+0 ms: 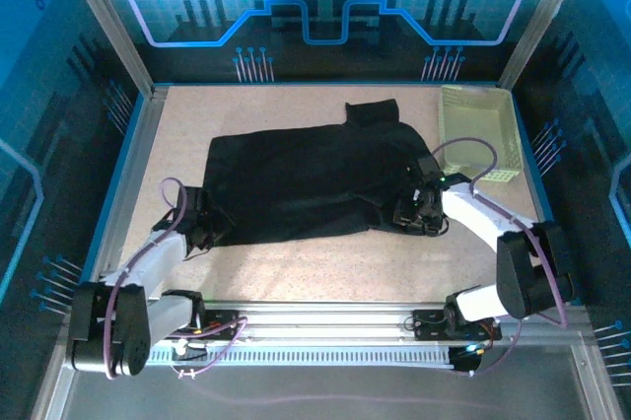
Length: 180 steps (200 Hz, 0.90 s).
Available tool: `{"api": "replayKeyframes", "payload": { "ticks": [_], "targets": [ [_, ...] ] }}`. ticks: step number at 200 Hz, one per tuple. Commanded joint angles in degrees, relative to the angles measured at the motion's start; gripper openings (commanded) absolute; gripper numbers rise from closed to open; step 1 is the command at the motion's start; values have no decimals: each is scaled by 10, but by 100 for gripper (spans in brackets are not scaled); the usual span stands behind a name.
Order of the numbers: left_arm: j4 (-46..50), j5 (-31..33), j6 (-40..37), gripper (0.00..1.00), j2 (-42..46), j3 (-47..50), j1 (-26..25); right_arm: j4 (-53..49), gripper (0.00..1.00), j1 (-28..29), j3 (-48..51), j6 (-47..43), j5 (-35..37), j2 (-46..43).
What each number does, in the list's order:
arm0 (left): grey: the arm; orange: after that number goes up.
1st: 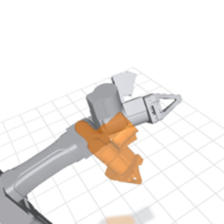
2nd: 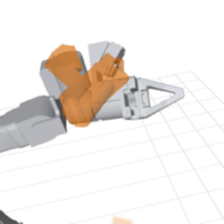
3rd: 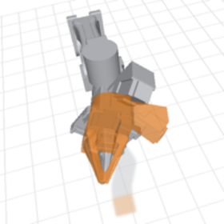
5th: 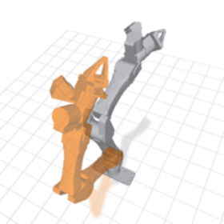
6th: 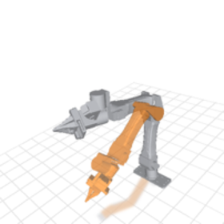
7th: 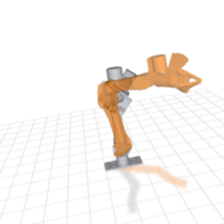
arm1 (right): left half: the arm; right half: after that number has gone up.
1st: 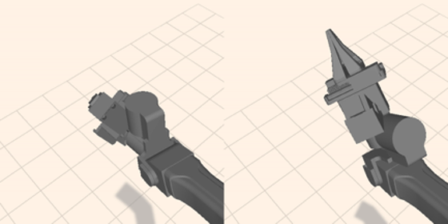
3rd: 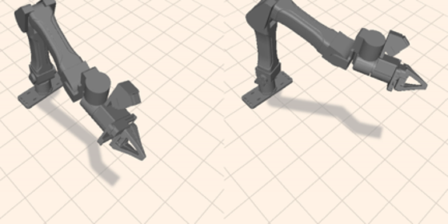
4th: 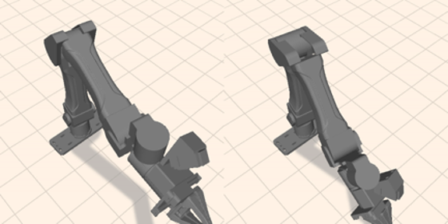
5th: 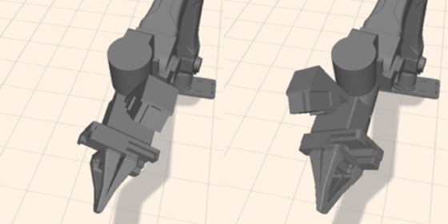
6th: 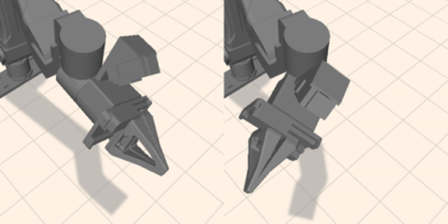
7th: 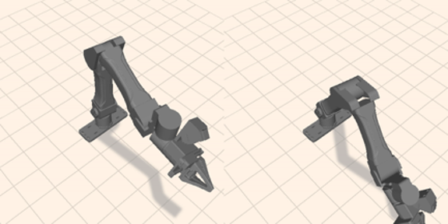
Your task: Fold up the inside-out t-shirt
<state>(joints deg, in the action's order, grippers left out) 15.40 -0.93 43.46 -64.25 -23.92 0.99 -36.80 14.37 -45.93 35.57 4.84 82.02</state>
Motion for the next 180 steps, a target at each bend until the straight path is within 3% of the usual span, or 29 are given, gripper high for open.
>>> {"api": "replayKeyframes", "payload": {
  "ticks": [1,30,72,105,124,151,180],
  "targets": [
    [-38,-21,24,49,-25,13,48,36,53,-51,18,31,-3,21],
    [-44,-21,23,49,-44,19,104,39,54,-96,22,30,7,18],
    [-30,-37,-2,49,-28,-7,111,18,54,-97,6,0,33,-17],
    [30,-28,-36,55,50,-38,88,-19,55,-24,-3,-9,59,-96],
    [25,-25,-26,57,71,-31,65,-25,55,26,8,21,39,-114],
    [-28,-58,1,57,23,-11,65,12,55,36,57,71,-10,-114],
    [-77,-78,11,56,-57,-15,74,42,55,11,85,90,-3,-80]
  ]
}}
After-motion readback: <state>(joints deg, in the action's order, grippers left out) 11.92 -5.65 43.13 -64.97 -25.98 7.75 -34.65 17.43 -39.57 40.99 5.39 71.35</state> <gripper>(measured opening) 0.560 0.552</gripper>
